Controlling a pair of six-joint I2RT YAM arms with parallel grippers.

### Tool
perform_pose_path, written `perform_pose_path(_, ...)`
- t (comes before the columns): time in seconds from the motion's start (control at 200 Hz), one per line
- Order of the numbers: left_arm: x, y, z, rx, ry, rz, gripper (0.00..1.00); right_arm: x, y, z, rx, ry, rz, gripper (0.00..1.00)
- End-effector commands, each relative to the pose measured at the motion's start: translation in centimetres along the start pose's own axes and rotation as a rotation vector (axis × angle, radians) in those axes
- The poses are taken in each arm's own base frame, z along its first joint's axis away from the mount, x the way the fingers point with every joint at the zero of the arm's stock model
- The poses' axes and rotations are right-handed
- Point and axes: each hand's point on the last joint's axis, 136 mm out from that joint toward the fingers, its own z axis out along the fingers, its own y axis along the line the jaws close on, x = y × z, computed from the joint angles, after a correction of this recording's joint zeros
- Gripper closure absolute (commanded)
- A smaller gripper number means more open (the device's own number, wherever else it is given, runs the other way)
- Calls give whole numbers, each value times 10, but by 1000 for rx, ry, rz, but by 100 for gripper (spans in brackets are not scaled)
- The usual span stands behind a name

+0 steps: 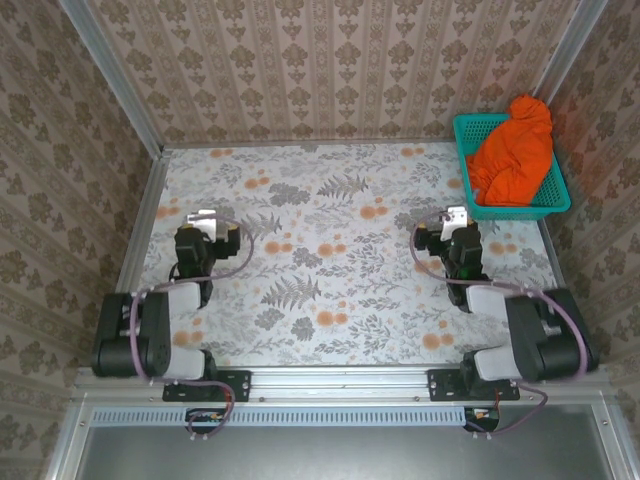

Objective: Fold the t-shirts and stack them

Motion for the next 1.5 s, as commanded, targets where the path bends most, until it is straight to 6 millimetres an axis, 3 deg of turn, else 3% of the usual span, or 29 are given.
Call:
perform_pose_path(0.0,-47,-8,-13,-81,-21,17,0,-50,-12,-24,60,-88,159,1)
perform_pose_path(0.085,-80,-33,-25,45,-36,-31,0,-66,-14,-46,11,-97,347,1)
perform_pose_path(0.175,-107,-56,-38,153,-77,-141,0,-68,-43,-65,95,-132,583,1)
perform_pose_path(0.255,-109,-62,-41,187,-82,-329,0,-79,-42,-66,-7,-151,631,0)
perform_pose_path(0.325,-111,-75,-42,264,-80,-363,0,-85,-50,-56,42,-93,647,1)
perform_pose_path(0.475,-98,-83,-35,285,-41,-442,0,-82,-84,-12,330,166,613,7)
perform_pose_path(0.58,-80,-96,-30,270,34,-433,0,-83,-109,32,473,217,593,8)
perform_pose_path(0.7,-63,-114,-29,248,83,-357,0,-78,-153,77,642,279,578,8)
perform_pose_path(0.83,-60,-133,-22,297,147,-333,0,-72,-192,124,726,353,532,1)
perform_pose_path(0.87,-61,-148,-26,334,167,-309,0,-70,-202,137,742,375,501,0)
perform_pose_path(1.01,-62,-151,-25,348,158,-270,0,-50,-232,173,787,441,467,1)
perform_pose_path(1.105,-59,-155,-21,358,170,-264,0,-27,-243,187,792,519,497,3)
perform_pose_path(1.26,-57,-158,-18,368,180,-252,0,-4,-240,215,724,575,518,19)
perform_pose_path(1.42,-57,-154,-17,348,166,-243,1,15,-228,237,614,613,596,62)
perform_pose_path(1.495,-58,-155,-17,353,165,-244,2,8,-225,239,582,601,607,80)
